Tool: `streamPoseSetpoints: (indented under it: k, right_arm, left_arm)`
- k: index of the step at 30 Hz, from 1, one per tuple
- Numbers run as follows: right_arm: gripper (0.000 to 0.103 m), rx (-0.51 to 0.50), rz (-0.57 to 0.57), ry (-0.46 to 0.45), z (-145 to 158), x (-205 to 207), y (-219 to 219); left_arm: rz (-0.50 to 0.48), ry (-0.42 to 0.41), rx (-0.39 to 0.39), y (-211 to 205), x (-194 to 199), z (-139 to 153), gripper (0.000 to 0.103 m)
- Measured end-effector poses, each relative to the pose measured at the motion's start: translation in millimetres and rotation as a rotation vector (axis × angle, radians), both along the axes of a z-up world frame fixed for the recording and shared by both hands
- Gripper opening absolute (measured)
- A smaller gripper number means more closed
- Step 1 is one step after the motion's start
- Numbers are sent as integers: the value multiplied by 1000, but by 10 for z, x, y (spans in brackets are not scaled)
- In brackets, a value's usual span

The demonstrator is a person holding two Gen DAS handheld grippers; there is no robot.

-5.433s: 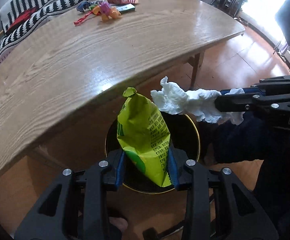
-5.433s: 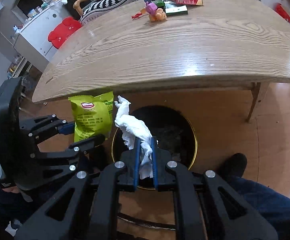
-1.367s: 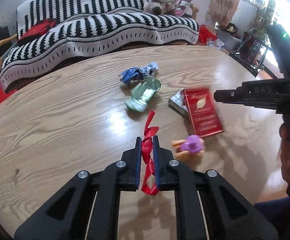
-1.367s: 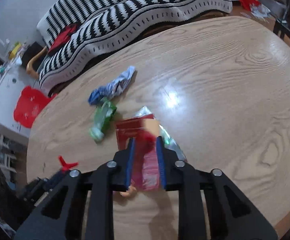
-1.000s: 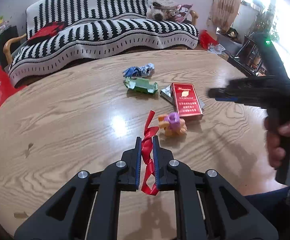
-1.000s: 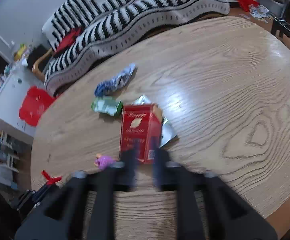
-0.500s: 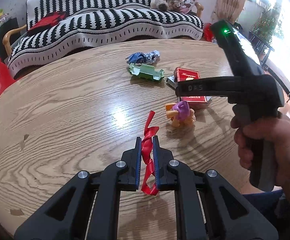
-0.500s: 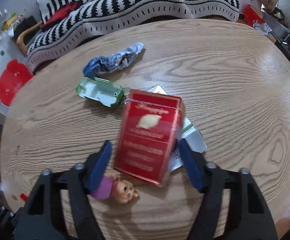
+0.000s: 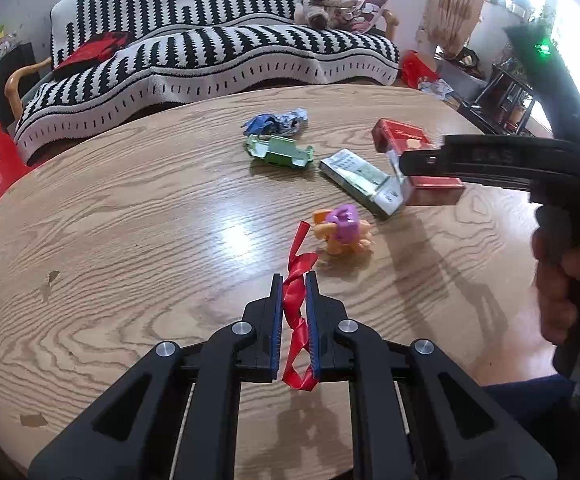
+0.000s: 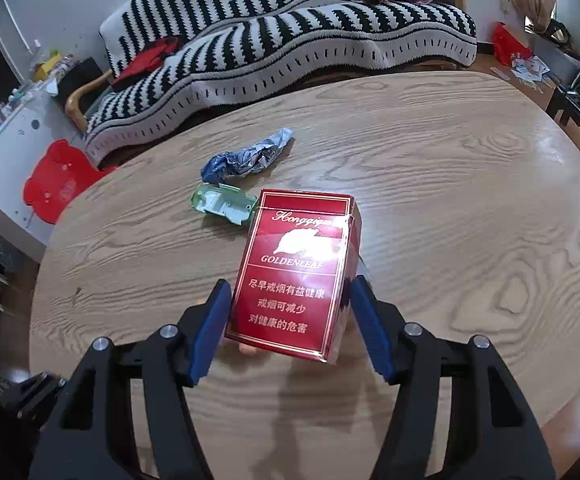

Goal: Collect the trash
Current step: 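Carry ribbon and cigarette box over the black bin and open both tools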

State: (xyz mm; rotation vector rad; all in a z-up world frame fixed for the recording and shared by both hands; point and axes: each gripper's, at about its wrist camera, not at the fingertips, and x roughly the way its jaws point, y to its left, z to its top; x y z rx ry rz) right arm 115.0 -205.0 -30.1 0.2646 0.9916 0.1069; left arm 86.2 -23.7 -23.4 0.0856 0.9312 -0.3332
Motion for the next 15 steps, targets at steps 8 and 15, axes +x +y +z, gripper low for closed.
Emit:
streamPoseSetpoints:
  k: [8,15]
  right_arm:
    - [58,63,53,11,-18,-738,-205]
    - [56,54,135,0,-63,-1408,-121]
  left_arm:
    - [-46,-24,34,-156,-321,16,10]
    - [-117,-22,59,-296,-824,-63,10]
